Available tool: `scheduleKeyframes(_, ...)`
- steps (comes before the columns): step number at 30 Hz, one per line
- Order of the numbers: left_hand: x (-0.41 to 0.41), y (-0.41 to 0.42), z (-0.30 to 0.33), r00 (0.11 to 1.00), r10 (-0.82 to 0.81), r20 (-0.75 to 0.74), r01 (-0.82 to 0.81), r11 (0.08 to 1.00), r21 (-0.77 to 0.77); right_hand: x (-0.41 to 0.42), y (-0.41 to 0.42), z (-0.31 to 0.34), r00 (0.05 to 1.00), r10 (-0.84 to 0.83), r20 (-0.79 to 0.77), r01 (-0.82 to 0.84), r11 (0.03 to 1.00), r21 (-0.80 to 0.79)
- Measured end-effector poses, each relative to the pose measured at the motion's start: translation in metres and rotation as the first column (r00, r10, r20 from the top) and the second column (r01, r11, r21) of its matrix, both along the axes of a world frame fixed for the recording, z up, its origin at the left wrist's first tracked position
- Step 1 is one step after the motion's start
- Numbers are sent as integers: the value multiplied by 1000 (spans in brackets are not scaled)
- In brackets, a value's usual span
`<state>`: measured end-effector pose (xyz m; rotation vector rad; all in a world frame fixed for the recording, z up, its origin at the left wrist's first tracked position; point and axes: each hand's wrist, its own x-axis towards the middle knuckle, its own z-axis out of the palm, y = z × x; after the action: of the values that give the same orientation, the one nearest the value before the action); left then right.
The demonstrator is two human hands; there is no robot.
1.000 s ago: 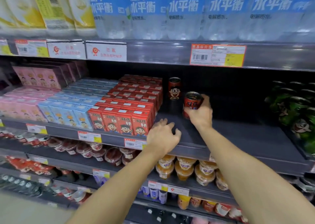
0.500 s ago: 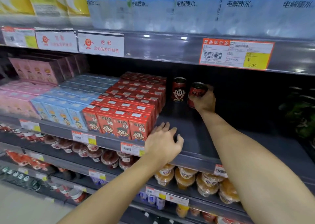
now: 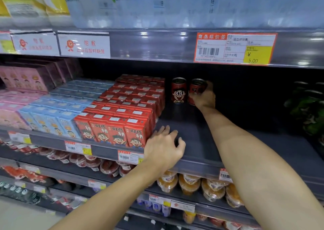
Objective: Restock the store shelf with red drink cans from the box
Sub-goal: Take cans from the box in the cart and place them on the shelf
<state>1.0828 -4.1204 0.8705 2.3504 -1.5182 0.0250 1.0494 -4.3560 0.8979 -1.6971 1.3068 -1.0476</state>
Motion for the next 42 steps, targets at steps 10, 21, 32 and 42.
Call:
scheduleKeyframes(10,2,-2,-1,1000,4,19,-4,1000,-4,-57,76,22,816,335,-472,-273,942,195)
scheduleKeyframes(21,-2,4,7,998,-4,-56,5,1000,10,-108,179,-4,503,268,-821,-339,936,97)
scheduleKeyframes(32,-21,15,12,998,28,-60,-24,998,60,-106,192,-24,587,89,-805,-284,954,-101)
scheduleKeyframes(42,-35,85,-20,976,-132,173,140,990,-34,-127,251,-43,658,35,-752,-363,890,-276)
